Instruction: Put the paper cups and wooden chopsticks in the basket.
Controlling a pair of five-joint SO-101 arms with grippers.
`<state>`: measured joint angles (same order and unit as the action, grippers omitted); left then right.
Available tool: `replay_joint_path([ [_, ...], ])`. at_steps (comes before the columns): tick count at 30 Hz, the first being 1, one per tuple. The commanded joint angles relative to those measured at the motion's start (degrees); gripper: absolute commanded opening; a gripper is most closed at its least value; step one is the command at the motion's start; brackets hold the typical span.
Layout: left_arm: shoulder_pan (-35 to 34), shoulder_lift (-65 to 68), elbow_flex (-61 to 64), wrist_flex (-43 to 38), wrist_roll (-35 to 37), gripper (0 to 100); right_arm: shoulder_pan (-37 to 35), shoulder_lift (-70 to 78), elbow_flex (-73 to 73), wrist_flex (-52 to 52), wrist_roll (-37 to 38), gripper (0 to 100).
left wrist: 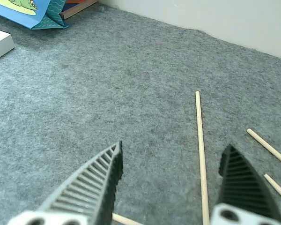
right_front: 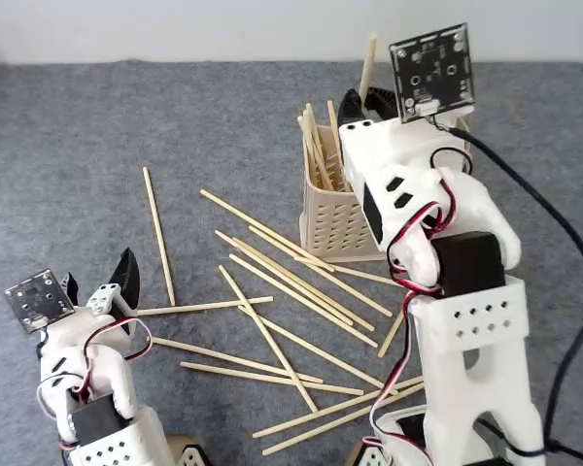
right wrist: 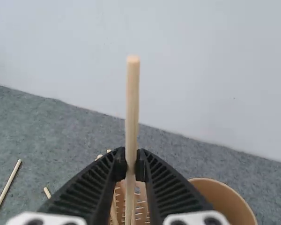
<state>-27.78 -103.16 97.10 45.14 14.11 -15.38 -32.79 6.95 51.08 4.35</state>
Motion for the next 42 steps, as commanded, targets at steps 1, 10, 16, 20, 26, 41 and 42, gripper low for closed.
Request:
replay_joint_path([
  [1,-0.09,-0.88,-0.66,0.35,-0.53,32,1.01,-0.13,-0.44,-1.45,0.62,13.5],
  [10,-0.09,-0.88,-0.66,0.35,-0.53,32,-2.15,-2.95,-5.19,13.05,0.26,13.6],
  [16,-0.09,-0.88,-0.66,0.35,-0.53,32,-11.21,-0.84,-3.78,25.8,0.44,13.6],
  [20,-0.09,-0.88,-0.66,0.35,-0.53,32,-16.57,6.02,-0.62,28.09,0.44,13.6],
  [26,-0.09,-0.88,-0.66,0.35,-0.53,32,-19.91,21.23,0.26,22.9,0.53,14.0],
  [41,-0.09,-0.88,-0.66,0.35,-0.53,32,-23.96,49.45,-6.51,16.4,2.99,23.5],
  [42,-0.09,-0.88,-0.66,0.35,-0.53,32,-23.96,51.21,-8.0,17.01,2.99,23.6],
])
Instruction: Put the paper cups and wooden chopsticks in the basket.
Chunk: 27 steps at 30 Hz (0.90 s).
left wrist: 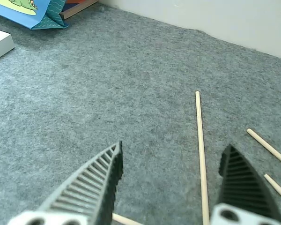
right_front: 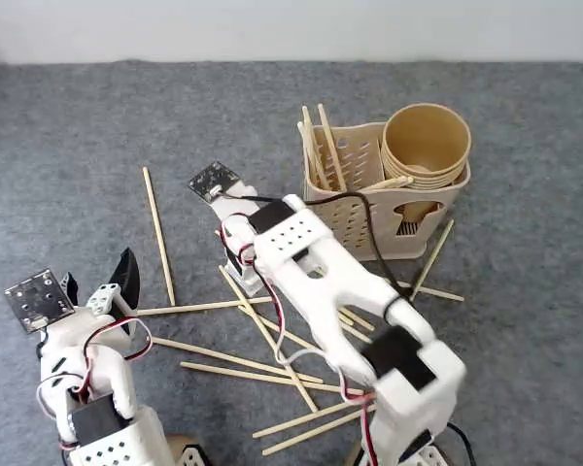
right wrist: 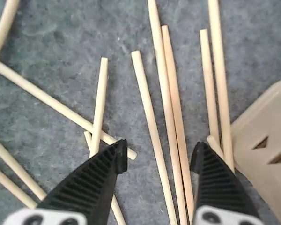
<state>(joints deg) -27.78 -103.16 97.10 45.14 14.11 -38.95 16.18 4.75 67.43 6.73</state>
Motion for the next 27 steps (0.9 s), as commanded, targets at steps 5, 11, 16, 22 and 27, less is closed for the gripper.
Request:
replay_joint_path([
  [5,-0.09,-0.88,-0.66,0.35,-0.53,32,-0.75,10.51,-13.27,2.68,0.62,23.6],
  [11,-0.09,-0.88,-0.66,0.35,-0.53,32,0.13,16.57,-19.34,2.77,0.7,23.6],
  [16,-0.09,-0.88,-0.66,0.35,-0.53,32,1.63,19.3,-20.22,2.77,0.7,21.4],
  [22,-0.09,-0.88,-0.66,0.35,-0.53,32,2.77,19.65,-20.4,2.77,3.6,1.5],
  [27,-0.09,-0.88,-0.66,0.35,-0.53,32,2.59,17.45,-20.48,6.29,4.4,0.6],
])
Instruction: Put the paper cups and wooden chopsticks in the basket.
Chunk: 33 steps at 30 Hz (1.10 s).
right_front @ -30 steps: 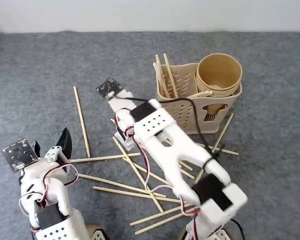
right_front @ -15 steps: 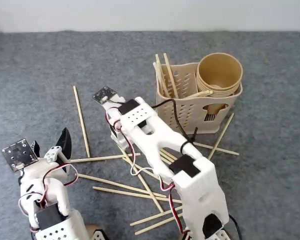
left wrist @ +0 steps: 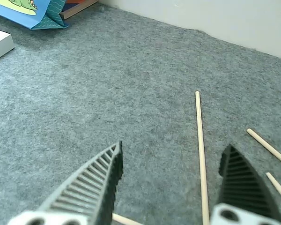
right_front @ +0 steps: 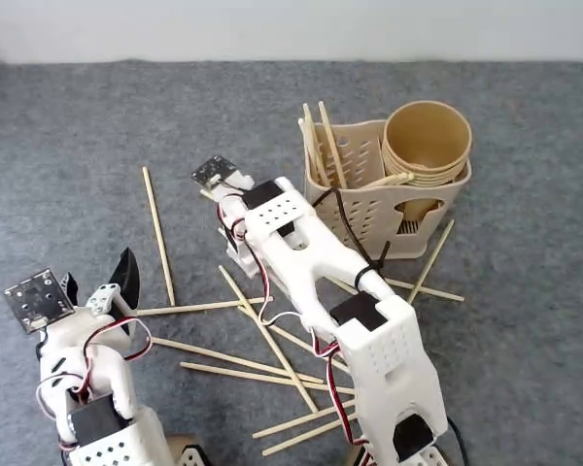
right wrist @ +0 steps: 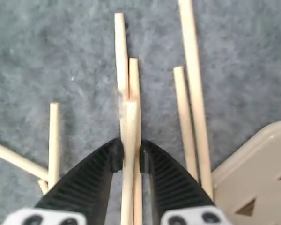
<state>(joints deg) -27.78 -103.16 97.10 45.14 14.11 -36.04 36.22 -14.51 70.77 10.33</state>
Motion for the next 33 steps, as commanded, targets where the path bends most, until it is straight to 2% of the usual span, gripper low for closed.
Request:
replay_joint_path([
  [1,-0.09,-0.88,-0.66,0.35,-0.53,32,-0.48,-3.56,-1.23,4.26,0.79,0.8],
  [10,-0.09,-0.88,-0.66,0.35,-0.53,32,-0.57,-16.13,-1.23,14.99,1.05,0.8],
  [20,-0.09,-0.88,-0.66,0.35,-0.53,32,-3.21,-35.21,-1.23,20.09,0.79,0.8],
  [26,-0.09,-0.88,-0.66,0.35,-0.53,32,-5.58,-47.43,-2.11,19.21,0.97,0.8],
  [33,-0.09,-0.88,-0.66,0.35,-0.53,32,-2.24,-58.68,-11.25,14.99,0.88,0.8],
])
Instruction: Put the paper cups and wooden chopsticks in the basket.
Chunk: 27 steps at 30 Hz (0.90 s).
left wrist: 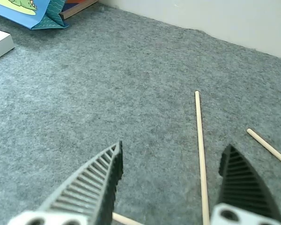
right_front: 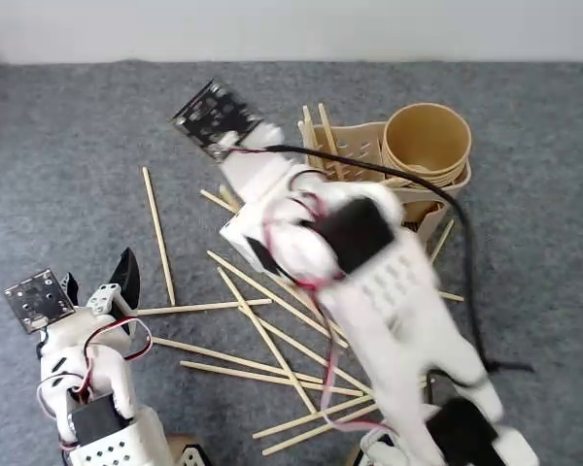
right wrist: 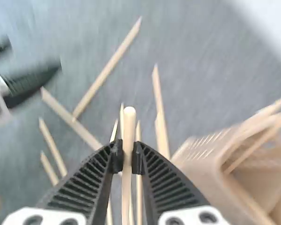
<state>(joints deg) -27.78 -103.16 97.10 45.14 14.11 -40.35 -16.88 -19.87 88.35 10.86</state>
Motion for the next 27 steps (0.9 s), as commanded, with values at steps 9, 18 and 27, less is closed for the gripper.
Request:
replay_joint_path([
  [9,-0.09,-0.88,-0.66,0.35,-0.53,32,14.02,-12.0,-9.93,-17.36,0.09,0.8],
  [18,-0.09,-0.88,-0.66,0.35,-0.53,32,21.32,-12.35,-2.55,-24.57,-0.09,0.9],
  [27,-0.09,-0.88,-0.66,0.35,-0.53,32,25.71,-26.95,32.7,-54.02,-0.88,0.9],
])
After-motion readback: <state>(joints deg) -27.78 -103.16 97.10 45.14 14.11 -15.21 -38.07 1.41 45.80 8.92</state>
